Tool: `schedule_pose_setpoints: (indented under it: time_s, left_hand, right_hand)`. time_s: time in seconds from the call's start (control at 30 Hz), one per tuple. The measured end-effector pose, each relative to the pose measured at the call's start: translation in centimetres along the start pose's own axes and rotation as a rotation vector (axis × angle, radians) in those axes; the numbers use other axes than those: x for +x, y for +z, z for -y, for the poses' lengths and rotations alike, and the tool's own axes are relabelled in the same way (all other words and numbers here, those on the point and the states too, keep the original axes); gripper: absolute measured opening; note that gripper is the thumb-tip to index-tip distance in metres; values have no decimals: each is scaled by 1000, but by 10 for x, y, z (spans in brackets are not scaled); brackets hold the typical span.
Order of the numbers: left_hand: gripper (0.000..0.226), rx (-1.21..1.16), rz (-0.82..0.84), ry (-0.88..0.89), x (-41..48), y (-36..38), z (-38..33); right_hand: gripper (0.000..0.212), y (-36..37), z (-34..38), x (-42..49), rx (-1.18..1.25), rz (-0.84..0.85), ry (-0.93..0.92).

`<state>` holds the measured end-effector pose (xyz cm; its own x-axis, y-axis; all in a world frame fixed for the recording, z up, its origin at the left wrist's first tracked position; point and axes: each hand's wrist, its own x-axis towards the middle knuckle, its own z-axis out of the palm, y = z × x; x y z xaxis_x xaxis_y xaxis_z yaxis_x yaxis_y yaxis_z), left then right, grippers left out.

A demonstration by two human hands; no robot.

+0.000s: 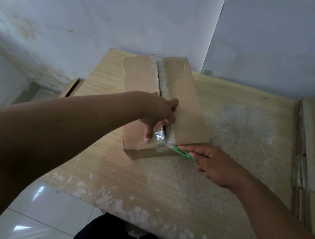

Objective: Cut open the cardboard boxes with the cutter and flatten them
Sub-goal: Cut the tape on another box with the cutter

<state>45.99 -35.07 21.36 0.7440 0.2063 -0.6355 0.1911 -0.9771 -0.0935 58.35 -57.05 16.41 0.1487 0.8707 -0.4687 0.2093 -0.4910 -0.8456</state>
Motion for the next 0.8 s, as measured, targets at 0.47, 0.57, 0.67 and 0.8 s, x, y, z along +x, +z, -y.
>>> schedule_pose_setpoints:
  time_s: [0.47,0.57,0.67,0.8]
  left_hand:
    - [67,-9,-14,31,2,1,3]
    - [69,-14,-21,29,2,4,10]
    - [70,-10,-24,49,2,7,10]
    - [67,-45,-56,39,3,7,15]
  right_hand:
    - [33,-19,5,5,12,104,77]
    - [33,-8,5,7,47,107,68]
    - [34,-15,4,0,46,144,66]
    - [32,-32,8,-16,-40,155,37]
